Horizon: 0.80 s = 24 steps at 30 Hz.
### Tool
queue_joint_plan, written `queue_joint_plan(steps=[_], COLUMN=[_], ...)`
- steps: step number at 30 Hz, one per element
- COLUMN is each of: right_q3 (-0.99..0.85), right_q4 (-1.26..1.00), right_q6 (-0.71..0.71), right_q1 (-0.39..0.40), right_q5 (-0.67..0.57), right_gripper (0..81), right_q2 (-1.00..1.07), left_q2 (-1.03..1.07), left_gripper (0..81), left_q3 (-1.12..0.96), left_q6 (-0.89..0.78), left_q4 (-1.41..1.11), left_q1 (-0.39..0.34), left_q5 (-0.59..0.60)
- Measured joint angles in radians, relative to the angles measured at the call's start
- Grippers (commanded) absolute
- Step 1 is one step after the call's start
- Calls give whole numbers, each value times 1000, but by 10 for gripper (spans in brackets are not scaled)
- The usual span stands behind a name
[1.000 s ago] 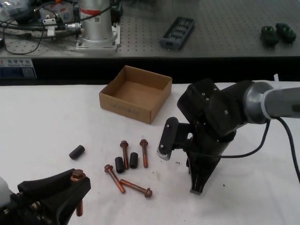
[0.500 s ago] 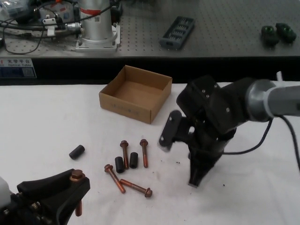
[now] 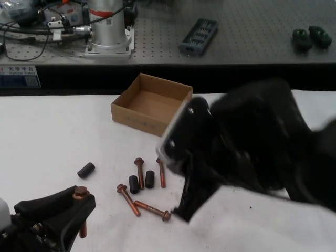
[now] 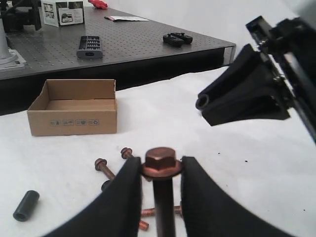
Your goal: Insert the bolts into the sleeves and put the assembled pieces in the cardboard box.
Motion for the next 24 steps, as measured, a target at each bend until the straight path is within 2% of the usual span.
queue_joint_plan(steps=[6, 8, 13, 18, 21, 23, 24], right_q3=[271, 308, 521, 635, 649, 650, 650], right_q4=[-320, -372, -721, -988, -1041, -1084, -1087], right_q6=[71, 79, 101, 142, 157, 162, 170], right_q1=[71, 76, 81, 81, 81, 81, 81], right_q5=[-67, -76, -147, -194, -257, -288, -349], right_gripper=[60, 60, 60, 60, 60, 60, 60], right_q2=[-133, -142, -151, -151, -152, -152, -152], left_q2=[0, 0, 0, 7, 24, 58, 68], left_gripper=[6, 6, 6, 6, 6, 6, 6], left_q3=[0, 0, 0, 0, 0, 0, 0], left_q6=[0, 0, -10, -19, -24, -53, -56], left_q4=[-18, -54, -201, -389, -461, -542, -563], left_q1=[0, 0, 0, 0, 0, 0, 0], left_q5=[0, 0, 18, 112, 165, 269, 285])
